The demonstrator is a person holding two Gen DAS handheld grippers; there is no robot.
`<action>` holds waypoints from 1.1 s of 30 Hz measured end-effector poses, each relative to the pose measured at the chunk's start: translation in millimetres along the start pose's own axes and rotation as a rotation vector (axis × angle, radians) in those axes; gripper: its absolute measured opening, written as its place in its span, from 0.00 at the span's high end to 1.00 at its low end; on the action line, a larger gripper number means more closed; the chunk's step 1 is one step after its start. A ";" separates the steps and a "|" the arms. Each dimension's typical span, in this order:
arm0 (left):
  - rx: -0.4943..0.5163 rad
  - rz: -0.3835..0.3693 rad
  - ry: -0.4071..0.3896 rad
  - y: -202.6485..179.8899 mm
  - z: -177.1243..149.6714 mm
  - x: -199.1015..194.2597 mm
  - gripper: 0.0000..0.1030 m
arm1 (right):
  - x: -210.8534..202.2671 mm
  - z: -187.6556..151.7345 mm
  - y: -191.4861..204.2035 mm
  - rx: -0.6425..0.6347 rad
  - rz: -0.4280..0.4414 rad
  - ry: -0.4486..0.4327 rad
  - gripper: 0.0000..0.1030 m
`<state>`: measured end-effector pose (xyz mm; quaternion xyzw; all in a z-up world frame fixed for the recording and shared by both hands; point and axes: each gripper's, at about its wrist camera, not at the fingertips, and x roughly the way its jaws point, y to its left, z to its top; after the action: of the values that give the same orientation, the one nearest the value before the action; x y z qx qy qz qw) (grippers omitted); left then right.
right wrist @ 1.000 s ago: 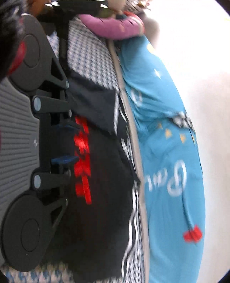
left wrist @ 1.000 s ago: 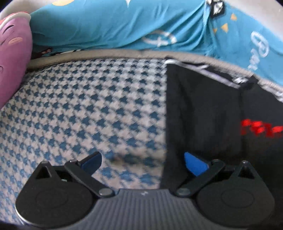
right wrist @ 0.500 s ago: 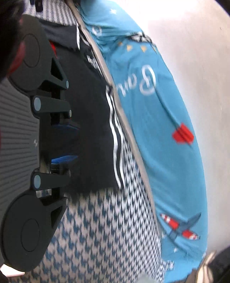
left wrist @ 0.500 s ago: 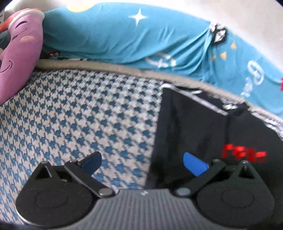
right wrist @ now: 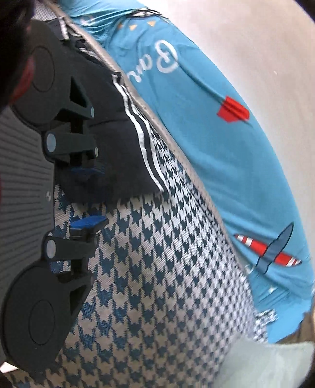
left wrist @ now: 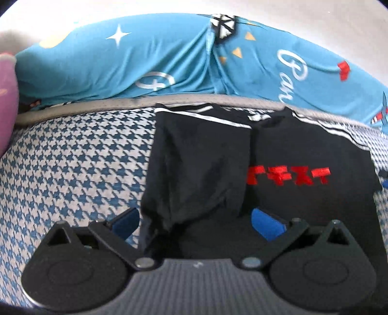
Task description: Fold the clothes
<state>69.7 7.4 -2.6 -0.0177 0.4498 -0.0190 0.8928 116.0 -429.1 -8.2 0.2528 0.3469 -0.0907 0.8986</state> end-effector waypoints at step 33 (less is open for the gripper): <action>-0.025 -0.010 0.047 14.1 -7.6 9.1 0.00 | 14.5 -7.9 57.8 -0.192 0.101 -0.157 0.93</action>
<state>69.3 20.9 -15.1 -0.0306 0.4707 -0.0180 0.8816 141.8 -375.4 -0.3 0.1751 0.2697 -0.0313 0.9464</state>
